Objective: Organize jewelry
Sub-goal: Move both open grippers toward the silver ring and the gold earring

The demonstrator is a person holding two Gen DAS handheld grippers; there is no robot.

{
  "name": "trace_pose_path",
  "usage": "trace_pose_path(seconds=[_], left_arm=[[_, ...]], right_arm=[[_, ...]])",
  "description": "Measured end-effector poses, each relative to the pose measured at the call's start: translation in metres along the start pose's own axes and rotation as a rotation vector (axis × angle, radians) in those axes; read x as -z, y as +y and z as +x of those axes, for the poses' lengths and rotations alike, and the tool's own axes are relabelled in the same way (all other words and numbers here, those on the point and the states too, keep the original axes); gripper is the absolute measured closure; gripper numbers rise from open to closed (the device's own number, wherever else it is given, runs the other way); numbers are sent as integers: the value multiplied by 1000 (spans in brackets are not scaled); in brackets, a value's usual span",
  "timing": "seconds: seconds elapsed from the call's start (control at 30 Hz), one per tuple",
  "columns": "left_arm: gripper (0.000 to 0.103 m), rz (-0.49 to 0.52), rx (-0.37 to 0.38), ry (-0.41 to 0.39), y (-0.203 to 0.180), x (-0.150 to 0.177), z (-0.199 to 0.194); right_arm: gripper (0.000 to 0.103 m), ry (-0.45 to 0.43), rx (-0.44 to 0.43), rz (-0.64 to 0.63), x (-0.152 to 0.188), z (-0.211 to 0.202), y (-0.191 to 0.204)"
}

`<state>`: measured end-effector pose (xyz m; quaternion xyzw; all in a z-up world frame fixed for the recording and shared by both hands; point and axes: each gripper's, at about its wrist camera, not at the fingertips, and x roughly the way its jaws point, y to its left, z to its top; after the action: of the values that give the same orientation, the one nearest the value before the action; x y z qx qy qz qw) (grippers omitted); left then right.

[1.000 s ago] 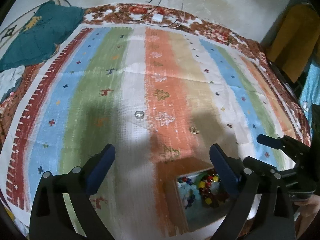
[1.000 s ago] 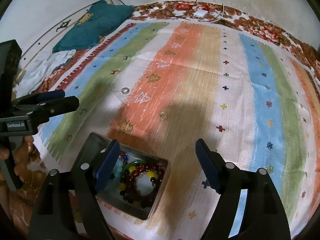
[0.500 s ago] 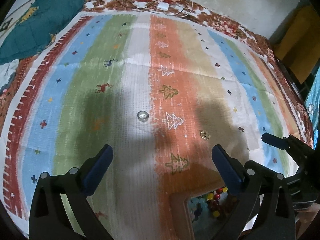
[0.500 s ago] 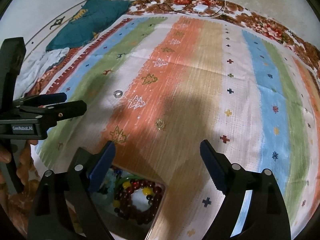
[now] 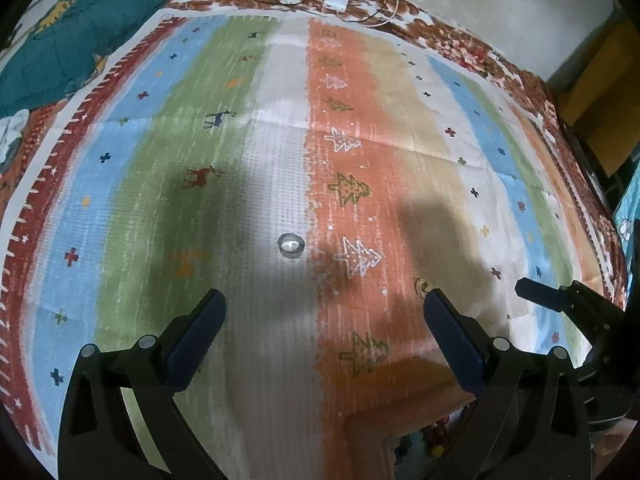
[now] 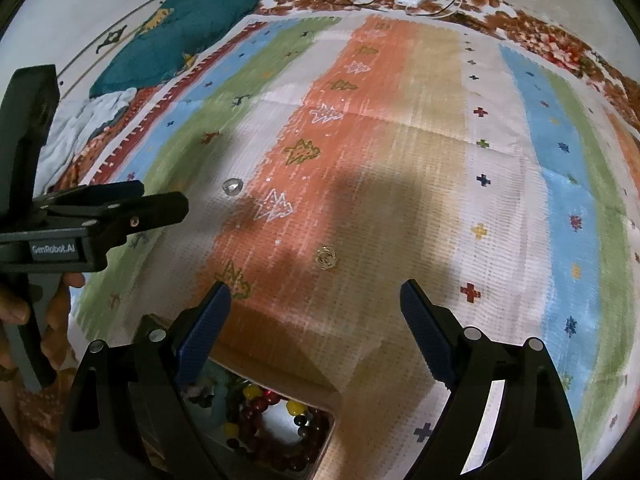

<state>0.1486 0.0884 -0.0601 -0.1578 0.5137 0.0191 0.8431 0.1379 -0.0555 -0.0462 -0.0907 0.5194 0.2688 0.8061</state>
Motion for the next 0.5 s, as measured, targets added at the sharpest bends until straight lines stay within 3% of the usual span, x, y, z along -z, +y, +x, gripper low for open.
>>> trace_pose_path(seconds=[0.5], left_arm=[[6, 23, -31, 25, -3, -13, 22]], right_arm=[[16, 40, 7, -1, -14, 22, -5]])
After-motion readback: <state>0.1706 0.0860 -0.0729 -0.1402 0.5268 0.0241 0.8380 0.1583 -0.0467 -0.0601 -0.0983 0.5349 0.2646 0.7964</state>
